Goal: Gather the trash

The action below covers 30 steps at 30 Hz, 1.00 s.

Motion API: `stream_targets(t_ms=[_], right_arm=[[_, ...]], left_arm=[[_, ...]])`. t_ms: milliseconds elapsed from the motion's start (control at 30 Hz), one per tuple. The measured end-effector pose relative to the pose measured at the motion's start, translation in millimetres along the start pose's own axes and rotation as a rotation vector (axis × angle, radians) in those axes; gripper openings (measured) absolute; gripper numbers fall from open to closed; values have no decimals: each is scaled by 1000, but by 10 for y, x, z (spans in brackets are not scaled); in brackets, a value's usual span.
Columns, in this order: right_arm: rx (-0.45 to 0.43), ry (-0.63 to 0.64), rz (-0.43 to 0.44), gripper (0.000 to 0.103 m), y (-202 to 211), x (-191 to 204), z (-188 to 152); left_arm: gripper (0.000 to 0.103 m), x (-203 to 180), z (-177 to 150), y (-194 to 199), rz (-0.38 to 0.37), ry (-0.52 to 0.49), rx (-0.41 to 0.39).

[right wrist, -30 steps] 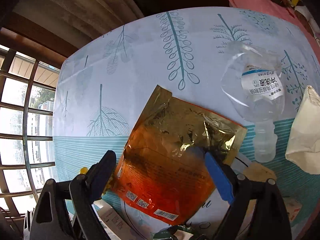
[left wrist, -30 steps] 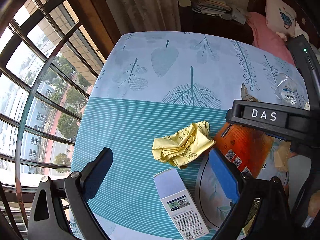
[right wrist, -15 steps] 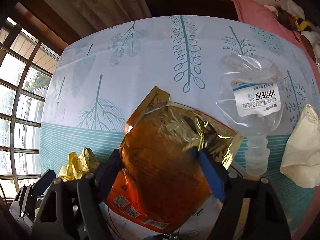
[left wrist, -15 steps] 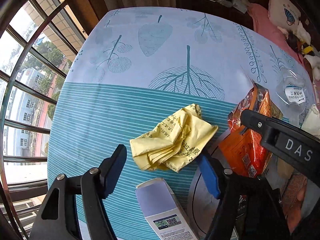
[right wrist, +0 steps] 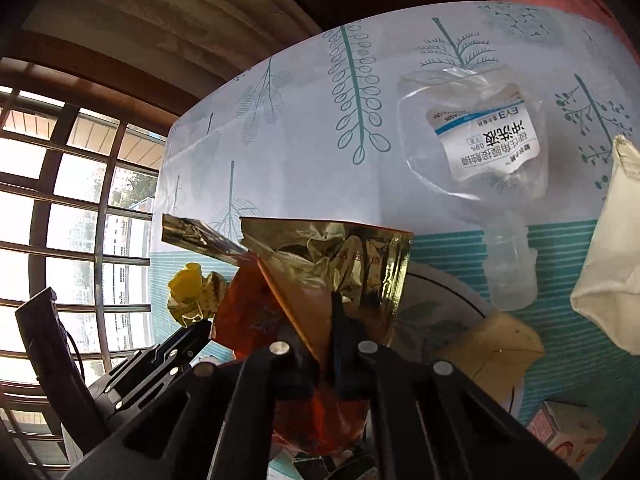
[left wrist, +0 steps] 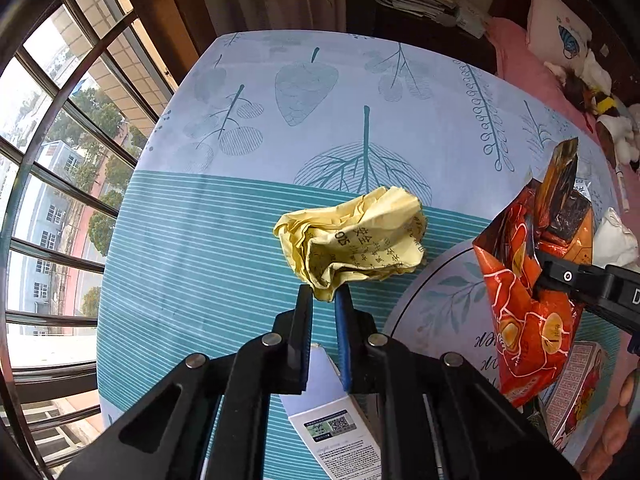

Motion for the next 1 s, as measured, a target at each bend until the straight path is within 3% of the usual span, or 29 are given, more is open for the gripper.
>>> stream_targets(t_ms=[267,500,600,767,1000], right_arm=[[-97,27,134,5,545,363,-123],[-173,72,138,5,974,502,-552],[-199,60,140,5,1086,469,-669],[-215,46,134,5,1174,386,-737],[-209,37,128,5,1138,241,-639]], left_arm=[[7,207,-228,657,-75,41,-103],[8,321,-497,990,-84,-14,-152],[15,266,-498,1029,-91,-52,-157],[58,170,-410,994,-77,-82,-183],[60,-45,-178,643,-75,-130,-139]])
Point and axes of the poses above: each gripper's, at about its wrist camera, not at the fingertips, and y roughly against the way its jaws point, x to its left, z to its top, the point moved 6 cm from there along -y, roughly the way its jaws point, and after that the axes turned 14 degrees about z, right-handed, at the moved point
